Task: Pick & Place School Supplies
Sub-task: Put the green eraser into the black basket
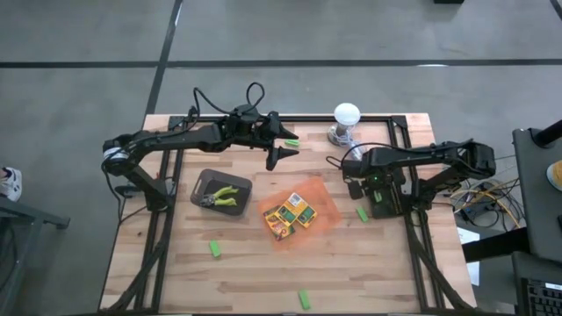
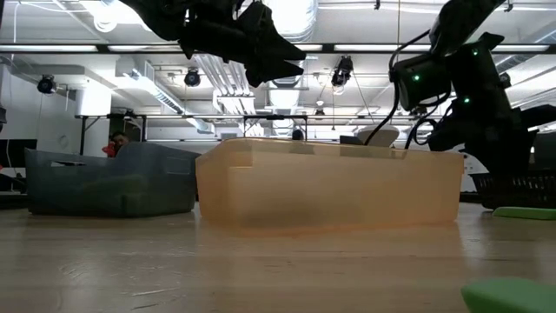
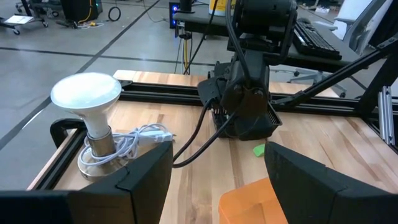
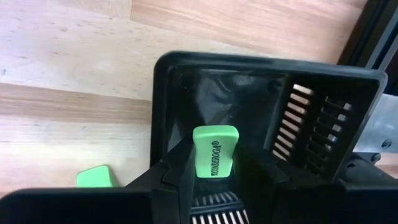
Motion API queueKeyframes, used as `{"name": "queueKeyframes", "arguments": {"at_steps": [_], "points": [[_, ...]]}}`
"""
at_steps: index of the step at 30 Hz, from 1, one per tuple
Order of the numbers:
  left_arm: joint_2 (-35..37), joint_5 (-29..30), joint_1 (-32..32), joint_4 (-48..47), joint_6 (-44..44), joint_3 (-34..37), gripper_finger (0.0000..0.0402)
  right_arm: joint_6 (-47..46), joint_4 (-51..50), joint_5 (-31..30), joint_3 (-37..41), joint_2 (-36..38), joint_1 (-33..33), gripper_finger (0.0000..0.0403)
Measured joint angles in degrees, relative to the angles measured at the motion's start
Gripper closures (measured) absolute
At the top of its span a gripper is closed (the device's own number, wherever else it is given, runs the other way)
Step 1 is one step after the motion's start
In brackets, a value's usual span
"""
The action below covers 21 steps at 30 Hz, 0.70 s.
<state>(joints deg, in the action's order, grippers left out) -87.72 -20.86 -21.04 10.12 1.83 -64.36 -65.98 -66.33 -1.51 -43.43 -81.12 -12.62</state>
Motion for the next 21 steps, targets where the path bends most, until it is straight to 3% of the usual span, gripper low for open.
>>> {"name": "queueKeyframes", "arguments": {"at_steps": [13,21], "points": [[0.00,0.00,0.02,-1.28,-0.13,0.00,0.0142,1.09,0.79,-0.16,0.92,0.02,-0.02,0.0304],[0.00,0.00,0.02,-1.31,-0.13,0.00,0.0142,1.49,1.20,-0.01,2.82,0.04,0.00,0.0257]]}}
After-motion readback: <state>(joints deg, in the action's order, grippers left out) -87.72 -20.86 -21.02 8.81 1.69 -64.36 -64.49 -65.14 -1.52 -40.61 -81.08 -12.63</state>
